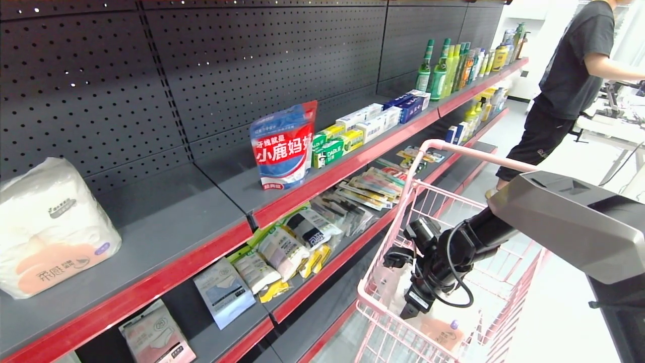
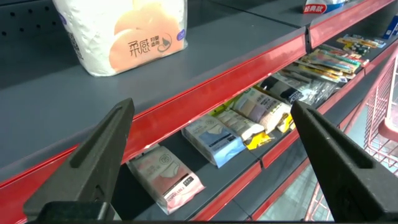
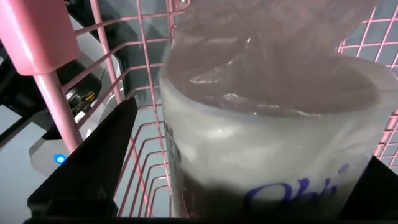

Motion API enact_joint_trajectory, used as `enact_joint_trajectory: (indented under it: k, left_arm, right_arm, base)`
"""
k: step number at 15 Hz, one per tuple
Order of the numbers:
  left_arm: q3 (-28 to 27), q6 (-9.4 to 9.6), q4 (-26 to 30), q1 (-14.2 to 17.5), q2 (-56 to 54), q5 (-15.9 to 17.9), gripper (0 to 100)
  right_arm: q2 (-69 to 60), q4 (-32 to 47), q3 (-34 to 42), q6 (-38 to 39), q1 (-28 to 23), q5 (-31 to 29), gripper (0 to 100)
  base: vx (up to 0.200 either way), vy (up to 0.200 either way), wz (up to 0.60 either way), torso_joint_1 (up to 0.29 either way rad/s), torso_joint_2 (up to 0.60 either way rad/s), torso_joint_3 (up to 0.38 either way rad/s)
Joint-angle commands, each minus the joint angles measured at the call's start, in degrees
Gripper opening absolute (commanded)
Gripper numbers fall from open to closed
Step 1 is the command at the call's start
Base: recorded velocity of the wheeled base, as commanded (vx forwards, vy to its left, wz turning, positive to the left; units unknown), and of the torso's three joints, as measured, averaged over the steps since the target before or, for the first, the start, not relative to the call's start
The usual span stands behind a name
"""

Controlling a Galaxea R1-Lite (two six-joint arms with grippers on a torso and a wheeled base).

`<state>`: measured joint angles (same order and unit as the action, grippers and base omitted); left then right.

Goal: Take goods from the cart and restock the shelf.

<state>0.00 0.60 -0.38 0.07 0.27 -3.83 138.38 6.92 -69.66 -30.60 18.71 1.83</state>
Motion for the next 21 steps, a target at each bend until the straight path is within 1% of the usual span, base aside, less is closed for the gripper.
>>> enact_joint_trajectory:
  k: [1,4,11,12,16,18,20,21]
  left_arm:
    - [0.0,0.02,0.03,0.01,0.0,-0.04,100]
    - [0.0,0.02,0.03,0.01,0.0,-0.04,100]
    - [0.0,0.02,0.03,0.01,0.0,-0.04,100]
    - [0.0,0.02,0.03,0.01,0.0,-0.04,100]
    - [0.0,0.02,0.03,0.01,0.0,-0.04,100]
    - [0.0,0.02,0.03,0.01,0.0,-0.04,100]
    - [0.0,0.02,0.03,0.01,0.0,-0.04,100]
    - [0.0,0.02,0.03,0.01,0.0,-0.04,100]
  right_arm:
    - [0.05,0.02,0.05,-0.16,0.01,0.02,100]
    - [0.05,-0.07,0.05,-0.25,0.01,-0.16,100]
    - [0.14,-0.07,-0.39,-0.34,-0.17,-0.86,100]
    - [0.4,-0.33,-0.57,-0.25,-0.17,-1.04,0]
    - [0.58,-0.24,-0.48,0.8,-0.17,-1.39,0]
    - [0.23,-0.42,-1.27,4.14,-0.26,-1.13,0]
    - [-3.29,0.11,-1.53,6.96,-0.69,-1.56,0]
    - [-7.33,0.28,-0.57,7.75,-0.69,-1.92,0]
  base:
    - [0.0,0.0,0.0,-0.1,0.18,0.115]
    - [0.0,0.0,0.0,-0.056,0.14,0.079]
    - [0.0,0.0,0.0,0.0,0.0,0.0]
    - [0.0,0.0,0.0,0.0,0.0,0.0]
    - [0.0,0.0,0.0,0.0,0.0,0.0]
    - [0.0,0.0,0.0,0.0,0.0,0.0]
    - [0.0,0.0,0.0,0.0,0.0,0.0]
    - [0.0,0.0,0.0,0.0,0.0,0.0]
